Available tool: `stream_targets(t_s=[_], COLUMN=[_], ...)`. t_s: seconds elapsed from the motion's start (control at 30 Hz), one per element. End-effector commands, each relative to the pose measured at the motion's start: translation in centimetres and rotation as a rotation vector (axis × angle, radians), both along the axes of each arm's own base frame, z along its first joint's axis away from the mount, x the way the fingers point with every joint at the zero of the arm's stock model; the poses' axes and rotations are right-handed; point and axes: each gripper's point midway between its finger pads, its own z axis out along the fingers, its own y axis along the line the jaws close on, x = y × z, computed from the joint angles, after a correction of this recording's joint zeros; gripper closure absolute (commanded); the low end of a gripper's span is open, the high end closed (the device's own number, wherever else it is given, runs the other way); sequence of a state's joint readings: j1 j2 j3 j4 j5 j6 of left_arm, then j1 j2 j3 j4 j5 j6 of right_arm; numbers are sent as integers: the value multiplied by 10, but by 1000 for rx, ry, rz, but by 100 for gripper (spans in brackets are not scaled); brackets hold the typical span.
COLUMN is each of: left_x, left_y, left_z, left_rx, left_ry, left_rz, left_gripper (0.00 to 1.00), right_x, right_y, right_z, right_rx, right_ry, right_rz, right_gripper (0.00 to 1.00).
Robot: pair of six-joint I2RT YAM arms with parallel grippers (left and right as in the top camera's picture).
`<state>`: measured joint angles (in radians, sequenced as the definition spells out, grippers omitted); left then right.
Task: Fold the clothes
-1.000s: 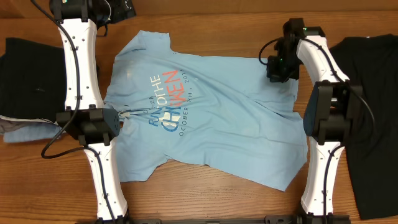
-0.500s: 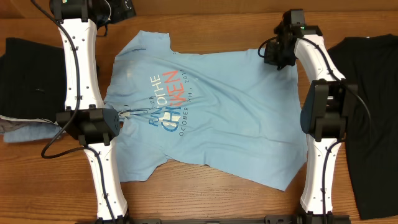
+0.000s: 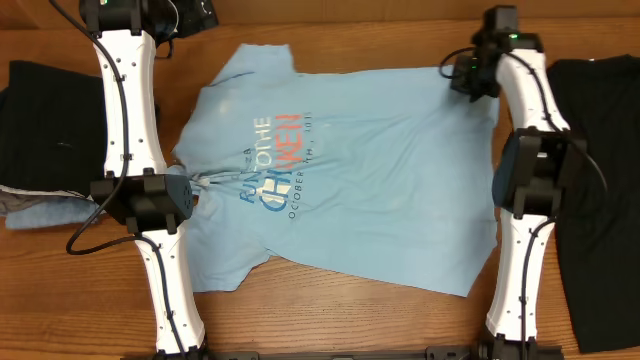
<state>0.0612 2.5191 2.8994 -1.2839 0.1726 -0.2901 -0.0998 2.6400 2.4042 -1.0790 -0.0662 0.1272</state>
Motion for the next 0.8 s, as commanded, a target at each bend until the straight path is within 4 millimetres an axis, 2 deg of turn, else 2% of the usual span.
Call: stream_targets(t_s=[0.0,0.03,0.07,0.17,0.27,0.3,0.4,0.43,0.5,0.63,0.7,0.77], left_x=[-1,-1,-1,-1,-1,-1,-1,-1,-1,-1,-1,-1], left_y=[0,0,0,0,0,0,0,0,0,0,0,0], left_z=[13,13,13,13,13,13,13,13,13,13,13,13], left_rx=[-18,-18,-18,-18,-18,-18,-18,-18,-18,-18,-18,-18], left_ry=[-27,-27,-27,-27,-27,-27,-27,-27,-27,-27,-27,-27], left_rz=[10,10,10,10,10,10,9,9,9,9,10,10], left_gripper=[0,0,0,0,0,0,0,0,0,0,0,0], right_x=[14,18,20,21,0,-10,-37,-39,-42,-64,-77,-89], right_y=[-32,-29,-27,-10,9,14,21,24,39,79,91,106], right_z=[44,66,86,133,165,170,180,190,212,284,314,335], right_rx=[-48,-33,-25,54,110,114,124,140,232,428,423,418], right_ry=[-72,-110,-143,-227,-219,-196,-131,-150,-188,-296,-346,-380], right_rz=[-23,-17,-11,28,53,57,60,65,69,120,133,169], right_gripper=[75,49,40,39,40,43,66,94,96,96,96,96])
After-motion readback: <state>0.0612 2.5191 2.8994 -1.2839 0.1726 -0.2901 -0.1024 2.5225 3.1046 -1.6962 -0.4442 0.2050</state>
